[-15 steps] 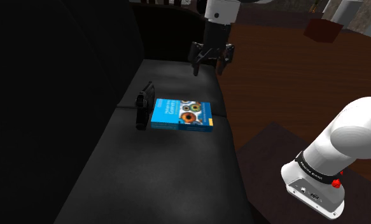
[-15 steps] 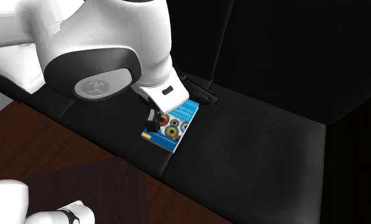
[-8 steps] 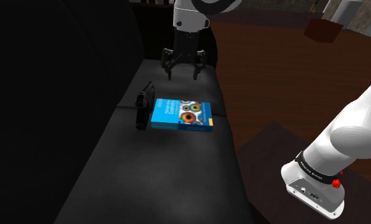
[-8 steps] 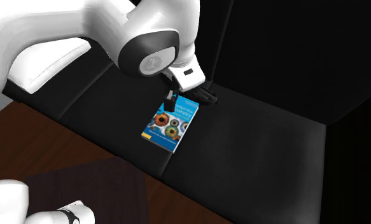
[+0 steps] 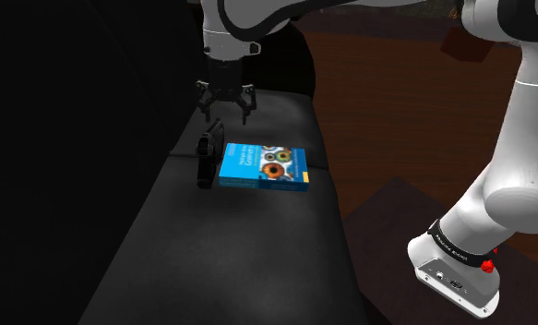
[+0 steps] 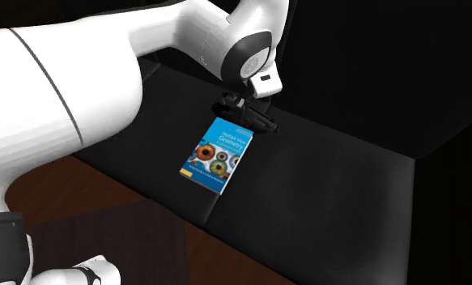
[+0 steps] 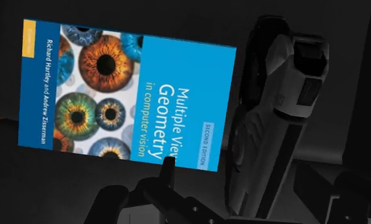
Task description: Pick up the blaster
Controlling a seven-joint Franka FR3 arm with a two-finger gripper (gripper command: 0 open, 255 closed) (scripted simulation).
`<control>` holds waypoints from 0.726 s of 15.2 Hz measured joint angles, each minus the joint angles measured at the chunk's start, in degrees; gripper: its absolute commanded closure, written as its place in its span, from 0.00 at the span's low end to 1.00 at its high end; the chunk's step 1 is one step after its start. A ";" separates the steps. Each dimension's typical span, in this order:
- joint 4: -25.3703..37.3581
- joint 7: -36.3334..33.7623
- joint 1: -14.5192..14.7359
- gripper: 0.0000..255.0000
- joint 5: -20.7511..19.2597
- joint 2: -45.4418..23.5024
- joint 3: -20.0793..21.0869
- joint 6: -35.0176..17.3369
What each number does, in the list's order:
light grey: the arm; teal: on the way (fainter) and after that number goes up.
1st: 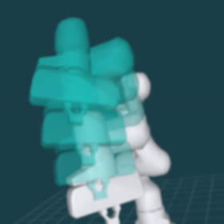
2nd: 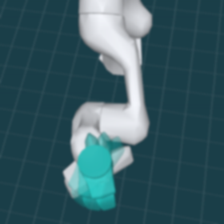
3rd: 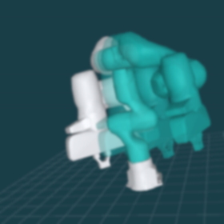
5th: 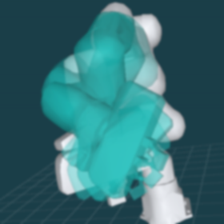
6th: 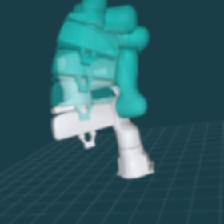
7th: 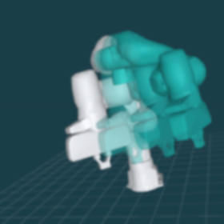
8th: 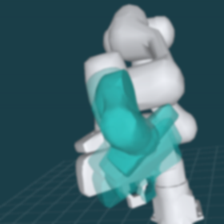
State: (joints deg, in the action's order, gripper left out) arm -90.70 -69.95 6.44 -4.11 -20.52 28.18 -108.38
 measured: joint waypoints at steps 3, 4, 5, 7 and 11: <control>9.09 -4.40 3.06 0.00 -2.75 -7.64 -1.35 2.27; 10.56 -5.07 3.59 0.00 -3.16 -8.95 -1.62 2.55; 10.82 -5.49 3.88 0.00 -3.39 -9.61 -1.77 2.22; 10.63 -5.87 4.17 0.00 -3.70 -10.47 -1.96 1.22; 8.42 -5.89 3.96 0.00 -3.92 -10.90 -2.15 -1.35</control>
State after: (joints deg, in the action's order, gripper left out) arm -82.28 -75.84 10.40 -8.04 -31.42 26.03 -109.73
